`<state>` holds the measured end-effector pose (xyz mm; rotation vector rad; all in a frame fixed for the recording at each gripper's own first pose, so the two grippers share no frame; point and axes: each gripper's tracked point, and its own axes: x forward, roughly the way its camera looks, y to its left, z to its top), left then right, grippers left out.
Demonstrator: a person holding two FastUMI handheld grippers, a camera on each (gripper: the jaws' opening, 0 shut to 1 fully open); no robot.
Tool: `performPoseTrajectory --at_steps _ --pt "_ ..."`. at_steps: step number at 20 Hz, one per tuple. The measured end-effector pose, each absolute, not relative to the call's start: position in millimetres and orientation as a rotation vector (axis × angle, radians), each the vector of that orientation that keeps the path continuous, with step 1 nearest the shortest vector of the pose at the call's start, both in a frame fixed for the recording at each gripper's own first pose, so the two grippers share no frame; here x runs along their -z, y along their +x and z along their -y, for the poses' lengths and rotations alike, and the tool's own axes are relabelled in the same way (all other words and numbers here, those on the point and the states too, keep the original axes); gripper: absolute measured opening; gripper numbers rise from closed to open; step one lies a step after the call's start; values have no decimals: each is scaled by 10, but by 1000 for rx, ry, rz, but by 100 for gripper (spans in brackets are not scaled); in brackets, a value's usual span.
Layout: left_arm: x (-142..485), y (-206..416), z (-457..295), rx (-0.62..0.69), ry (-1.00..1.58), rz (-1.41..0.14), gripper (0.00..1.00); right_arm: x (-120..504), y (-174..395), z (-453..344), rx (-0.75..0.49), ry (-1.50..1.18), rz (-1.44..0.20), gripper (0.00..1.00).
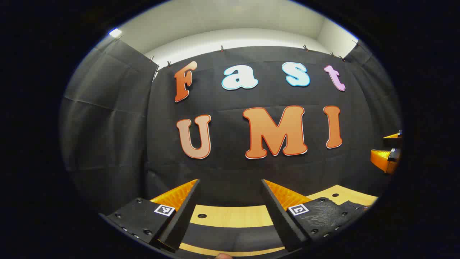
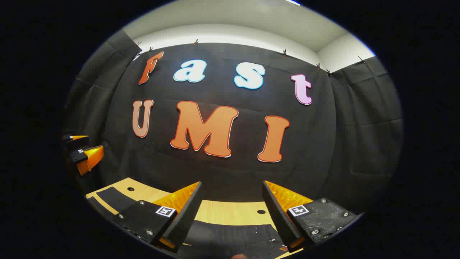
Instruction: Grasp the waist and the cuffs of the jeans and fold them to make the two legs overlap; first hold the waist and fold one-third of the jeans toward the cuffs, then hold the cuffs and fold the remaining one-third in the same direction to finish folding.
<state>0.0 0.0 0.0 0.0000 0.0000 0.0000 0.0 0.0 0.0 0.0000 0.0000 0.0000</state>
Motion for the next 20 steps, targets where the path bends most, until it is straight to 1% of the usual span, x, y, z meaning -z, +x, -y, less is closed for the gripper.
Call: performPoseTrajectory --at_steps 4,10,14,15,16,17,18,19,20 --pt "53 -5 44 -9 -1 -12 100 5 26 43 -5 -16 20 98" --pt "68 -19 100 -2 18 6 99 112 44 55 -20 -28 1 98" --pt "120 -50 115 -14 84 13 100 176 55 87 -21 -29 -13 98" --pt "162 -63 144 -4 92 3 99 201 55 116 -20 -34 -23 98" --pt "230 -64 144 3 87 -16 100 248 56 145 -18 -36 -35 98" --pt "299 -87 103 -2 75 -40 98 287 67 168 -15 -35 -47 98" --pt "392 -88 10 -19 67 -66 100 331 69 198 -11 -33 -62 98" --pt "459 -93 -81 -40 62 -89 99 374 60 233 -5 -28 -73 98" --pt "501 -95 -157 -58 57 -109 100 438 58 274 3 -23 -91 98"
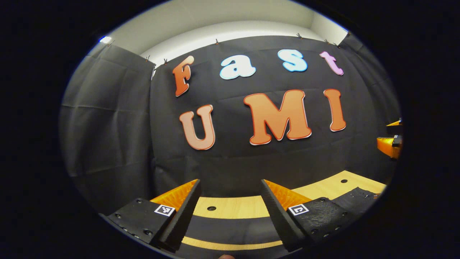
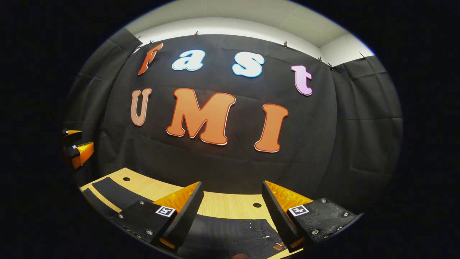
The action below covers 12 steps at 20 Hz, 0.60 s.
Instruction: Grasp the waist and the cuffs of the jeans and fold them to make the two legs overlap; first hold the waist and fold one-third of the jeans toward the cuffs, then hold the cuffs and fold the remaining one-third in the same direction to finish folding.
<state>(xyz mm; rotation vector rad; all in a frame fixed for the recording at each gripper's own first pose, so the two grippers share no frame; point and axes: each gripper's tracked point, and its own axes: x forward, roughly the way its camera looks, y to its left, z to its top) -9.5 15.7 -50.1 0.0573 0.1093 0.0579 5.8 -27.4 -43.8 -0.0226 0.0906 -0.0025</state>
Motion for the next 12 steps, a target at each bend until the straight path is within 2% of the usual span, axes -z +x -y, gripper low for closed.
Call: performPoseTrajectory --at_steps 12 --pt "1481 -374 -961 -239 30 -437 100 1075 64 751 80 15 -283 98"
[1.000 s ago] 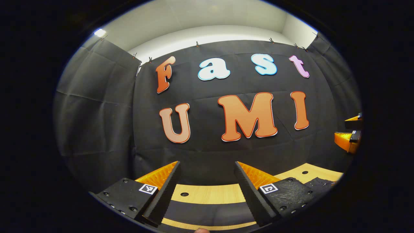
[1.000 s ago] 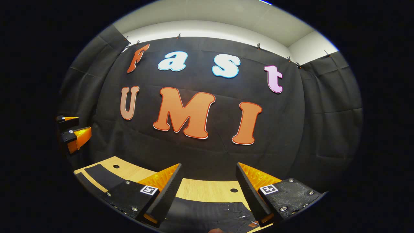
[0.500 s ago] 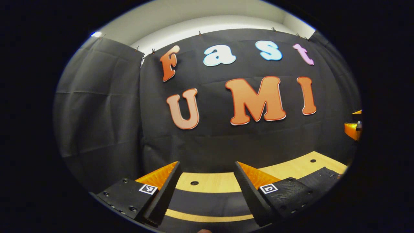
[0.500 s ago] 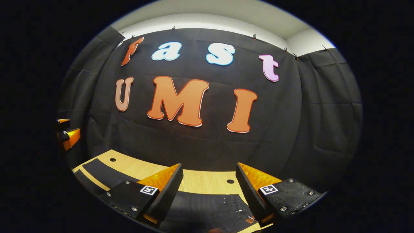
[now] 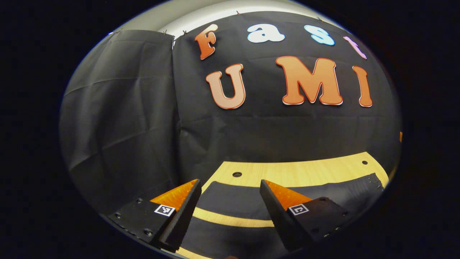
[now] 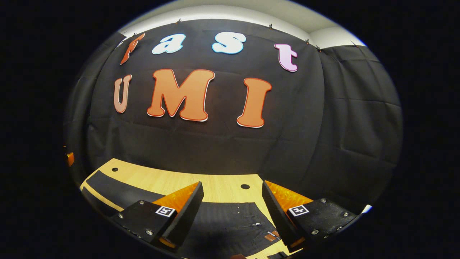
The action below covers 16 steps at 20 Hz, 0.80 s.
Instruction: Grasp the waist and the cuffs of the jeans and fold them to make the two legs overlap; first hold the waist and fold one-third of the jeans toward the cuffs, then hold the cuffs and fold the remaining one-third in the same direction to finish folding.
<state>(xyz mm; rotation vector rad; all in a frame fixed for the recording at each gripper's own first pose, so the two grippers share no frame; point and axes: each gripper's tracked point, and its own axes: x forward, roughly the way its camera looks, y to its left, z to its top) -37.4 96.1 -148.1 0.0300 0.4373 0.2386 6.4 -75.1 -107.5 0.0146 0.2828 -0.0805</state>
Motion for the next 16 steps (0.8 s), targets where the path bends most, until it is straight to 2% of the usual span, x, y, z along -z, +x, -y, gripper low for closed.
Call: performPoseTrajectory --at_steps 7,10,12,16 --pt "2164 -613 -1308 -328 -28 -663 99 1896 -30 819 70 102 -567 99" --pt "2427 -705 -1413 -332 -46 -757 99 2179 -48 916 94 161 -661 98" --pt "2603 -835 -1351 -273 -65 -839 100 2390 -45 932 97 198 -726 99" --pt "3059 -1056 -1548 -328 -108 -991 99 2681 -136 937 115 278 -839 99"
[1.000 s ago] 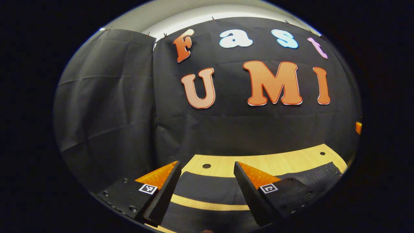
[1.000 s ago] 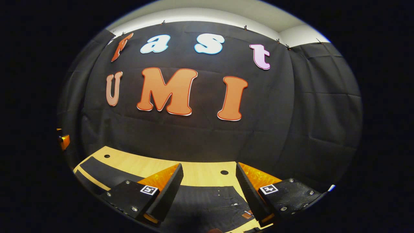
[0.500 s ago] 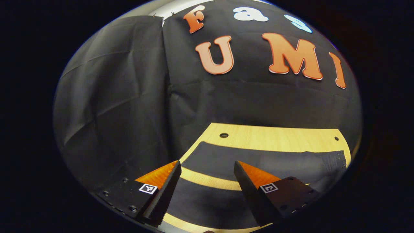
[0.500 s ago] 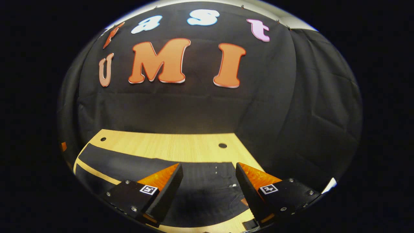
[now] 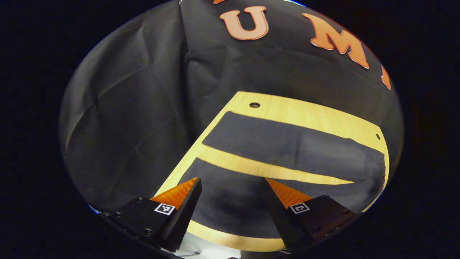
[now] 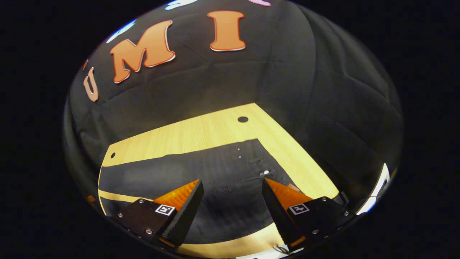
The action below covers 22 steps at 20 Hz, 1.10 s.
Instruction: Grasp the waist and the cuffs of the jeans and fold them to make the two legs overlap; first hold the waist and fold one-third of the jeans toward the cuffs, then hold the cuffs and fold the remaining one-third in the same direction to finish folding.
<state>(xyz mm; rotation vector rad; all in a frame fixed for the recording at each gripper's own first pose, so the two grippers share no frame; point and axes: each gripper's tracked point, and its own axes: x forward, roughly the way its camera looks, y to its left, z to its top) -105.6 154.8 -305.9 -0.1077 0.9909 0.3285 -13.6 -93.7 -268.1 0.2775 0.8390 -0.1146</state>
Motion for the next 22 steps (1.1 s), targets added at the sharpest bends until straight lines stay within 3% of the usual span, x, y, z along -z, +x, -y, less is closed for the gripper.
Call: performPoseTrajectory --at_steps 9,22 --pt "3920 -1443 -1915 -549 -338 -1242 100 3194 -295 1055 171 407 -1048 98" --pt "4310 -1693 -2166 -753 -740 -1486 98 3771 -547 1330 245 540 -1273 98"
